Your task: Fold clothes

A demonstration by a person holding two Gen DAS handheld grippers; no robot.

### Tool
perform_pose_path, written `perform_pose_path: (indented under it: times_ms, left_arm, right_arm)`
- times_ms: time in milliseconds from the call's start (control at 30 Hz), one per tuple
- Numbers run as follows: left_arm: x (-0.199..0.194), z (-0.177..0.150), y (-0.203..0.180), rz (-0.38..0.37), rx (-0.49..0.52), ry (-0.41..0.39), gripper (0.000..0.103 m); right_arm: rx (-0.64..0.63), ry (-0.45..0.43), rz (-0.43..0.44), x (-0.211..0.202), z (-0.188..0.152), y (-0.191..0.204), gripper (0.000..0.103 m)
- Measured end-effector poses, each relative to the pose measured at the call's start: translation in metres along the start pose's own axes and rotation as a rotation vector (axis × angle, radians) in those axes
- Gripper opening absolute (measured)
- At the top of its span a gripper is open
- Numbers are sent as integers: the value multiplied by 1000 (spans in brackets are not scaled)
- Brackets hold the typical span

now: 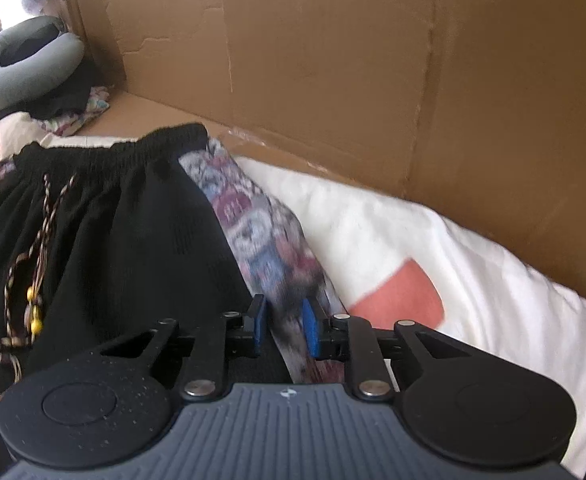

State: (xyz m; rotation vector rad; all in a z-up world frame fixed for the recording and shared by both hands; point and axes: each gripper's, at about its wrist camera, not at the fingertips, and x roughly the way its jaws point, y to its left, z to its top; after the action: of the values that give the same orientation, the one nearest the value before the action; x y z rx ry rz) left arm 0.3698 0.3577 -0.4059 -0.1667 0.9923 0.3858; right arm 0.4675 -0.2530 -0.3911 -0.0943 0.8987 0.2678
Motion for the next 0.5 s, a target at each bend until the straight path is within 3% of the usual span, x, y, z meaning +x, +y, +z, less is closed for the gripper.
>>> perform_pose_path:
  times_ms: [200, 500]
  left_arm:
    - [-3, 4, -6, -32, 4, -41, 10]
    - [12, 31, -16, -50, -35, -59, 11]
  right_arm:
    - [30, 4, 7, 17, 20, 6, 19]
    - [18, 24, -10, 40, 37, 18, 19]
